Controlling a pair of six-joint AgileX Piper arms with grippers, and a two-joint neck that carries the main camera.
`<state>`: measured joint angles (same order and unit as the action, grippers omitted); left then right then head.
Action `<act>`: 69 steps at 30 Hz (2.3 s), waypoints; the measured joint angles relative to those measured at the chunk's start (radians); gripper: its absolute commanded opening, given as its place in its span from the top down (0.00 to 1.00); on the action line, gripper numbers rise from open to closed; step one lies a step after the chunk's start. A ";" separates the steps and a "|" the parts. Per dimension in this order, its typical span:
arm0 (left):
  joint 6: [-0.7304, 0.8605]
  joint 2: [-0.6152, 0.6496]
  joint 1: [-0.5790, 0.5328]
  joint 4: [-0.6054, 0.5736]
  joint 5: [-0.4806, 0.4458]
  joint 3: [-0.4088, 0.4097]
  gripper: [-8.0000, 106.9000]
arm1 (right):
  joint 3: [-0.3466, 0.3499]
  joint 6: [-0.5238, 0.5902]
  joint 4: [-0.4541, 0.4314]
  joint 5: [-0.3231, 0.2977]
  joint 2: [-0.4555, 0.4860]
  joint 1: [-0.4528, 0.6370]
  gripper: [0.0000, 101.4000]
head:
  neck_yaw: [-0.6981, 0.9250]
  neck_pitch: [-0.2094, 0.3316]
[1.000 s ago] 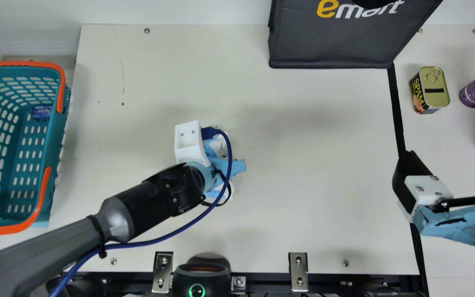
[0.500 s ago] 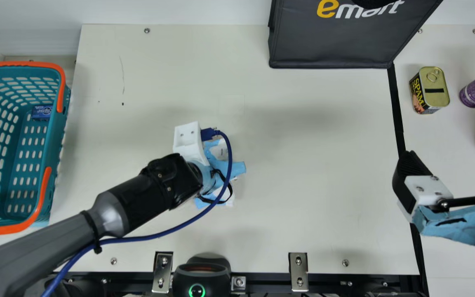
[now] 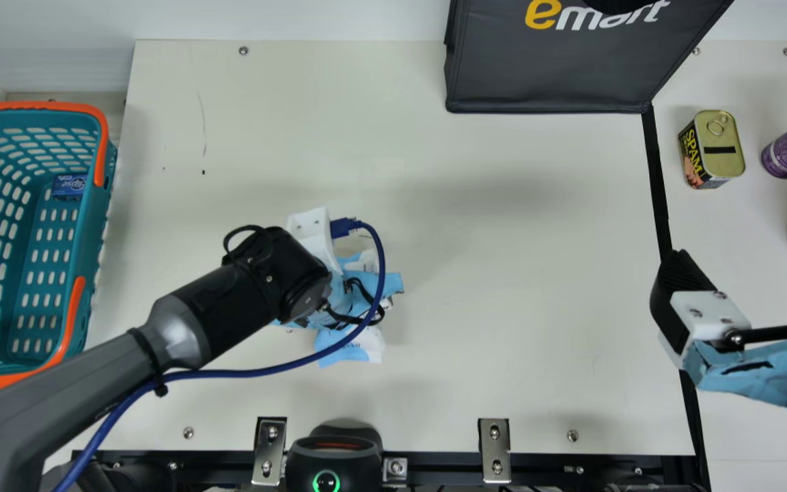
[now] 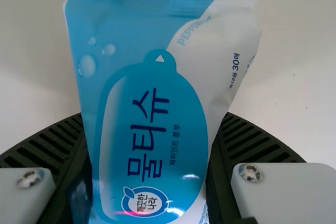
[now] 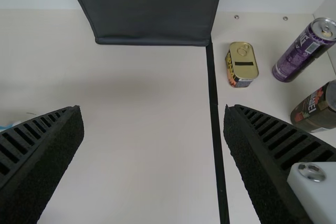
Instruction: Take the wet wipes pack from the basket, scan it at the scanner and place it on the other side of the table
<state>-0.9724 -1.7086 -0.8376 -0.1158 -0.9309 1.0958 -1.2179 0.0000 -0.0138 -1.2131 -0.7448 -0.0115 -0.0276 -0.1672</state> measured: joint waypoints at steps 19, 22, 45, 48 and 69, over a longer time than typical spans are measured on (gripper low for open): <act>0.087 0.003 0.045 -0.146 -0.099 0.021 1.00 | 0.000 0.000 0.000 0.001 0.000 0.000 0.06 | 0.000 0.000; 0.090 0.005 0.047 -0.146 -0.101 0.023 1.00 | 0.000 0.000 0.000 0.001 0.000 0.000 0.06 | 0.000 0.000; -0.041 -0.133 -0.033 -0.047 0.004 0.199 1.00 | 0.000 0.000 0.000 0.001 0.000 0.000 0.06 | 0.000 0.000; -0.067 -0.166 -0.046 -0.031 0.004 0.251 1.00 | 0.000 0.000 0.000 0.000 0.000 0.000 0.06 | 0.000 0.000; -0.218 -0.431 -0.145 0.099 -0.072 0.629 0.74 | 0.000 0.000 0.000 0.000 0.000 0.000 0.06 | 0.000 0.000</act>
<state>-1.1908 -2.1400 -0.9830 -0.0164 -1.0029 1.7252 -1.2179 0.0000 -0.0138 -1.2128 -0.7448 -0.0115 -0.0276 -0.1672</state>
